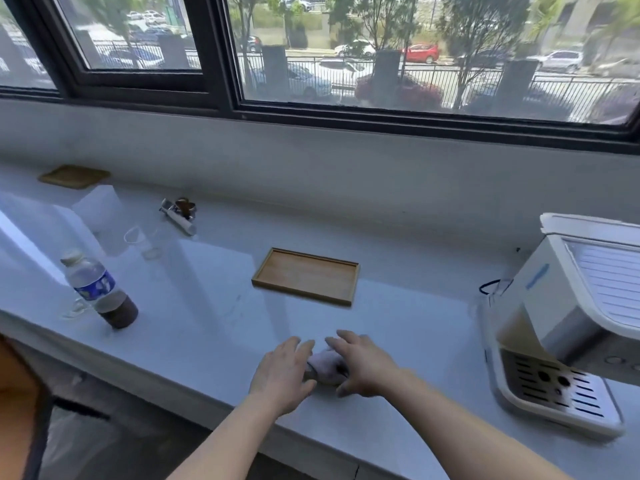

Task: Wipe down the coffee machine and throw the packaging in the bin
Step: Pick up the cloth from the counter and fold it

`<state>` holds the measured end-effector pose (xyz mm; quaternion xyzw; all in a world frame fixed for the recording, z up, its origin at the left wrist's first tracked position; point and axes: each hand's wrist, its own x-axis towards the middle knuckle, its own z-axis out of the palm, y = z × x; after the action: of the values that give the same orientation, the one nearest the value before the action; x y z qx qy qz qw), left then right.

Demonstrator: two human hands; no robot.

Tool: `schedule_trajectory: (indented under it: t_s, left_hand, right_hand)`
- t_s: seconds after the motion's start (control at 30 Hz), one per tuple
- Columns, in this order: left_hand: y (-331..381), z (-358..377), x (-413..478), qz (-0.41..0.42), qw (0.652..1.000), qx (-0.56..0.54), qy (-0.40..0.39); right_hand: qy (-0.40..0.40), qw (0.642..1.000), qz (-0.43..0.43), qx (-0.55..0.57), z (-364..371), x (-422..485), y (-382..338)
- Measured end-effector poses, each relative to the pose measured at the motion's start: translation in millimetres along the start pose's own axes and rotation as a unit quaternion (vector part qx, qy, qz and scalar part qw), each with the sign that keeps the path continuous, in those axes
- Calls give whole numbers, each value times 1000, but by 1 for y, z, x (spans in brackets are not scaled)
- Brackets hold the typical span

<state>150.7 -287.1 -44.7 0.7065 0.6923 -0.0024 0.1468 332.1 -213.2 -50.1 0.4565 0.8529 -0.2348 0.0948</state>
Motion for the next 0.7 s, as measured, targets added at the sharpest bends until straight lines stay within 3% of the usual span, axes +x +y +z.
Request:
schedule_trajectory:
  t_s: [0.2, 0.4, 0.57, 0.7]
  left_hand:
    - [-38, 15, 56, 81, 990, -68, -91]
    - [-53, 18, 87, 214, 972, -50, -82]
    - [-62, 4, 105, 245, 962, -70, -99]
    - [-67, -18, 126, 250, 962, -88, -65]
  right_hand:
    - [-30, 998, 54, -2, 8, 35, -3]
    - [12, 995, 100, 19, 16, 42, -17]
    - [30, 987, 140, 66, 8, 51, -23]
    - [38, 986, 136, 84, -23, 67, -22]
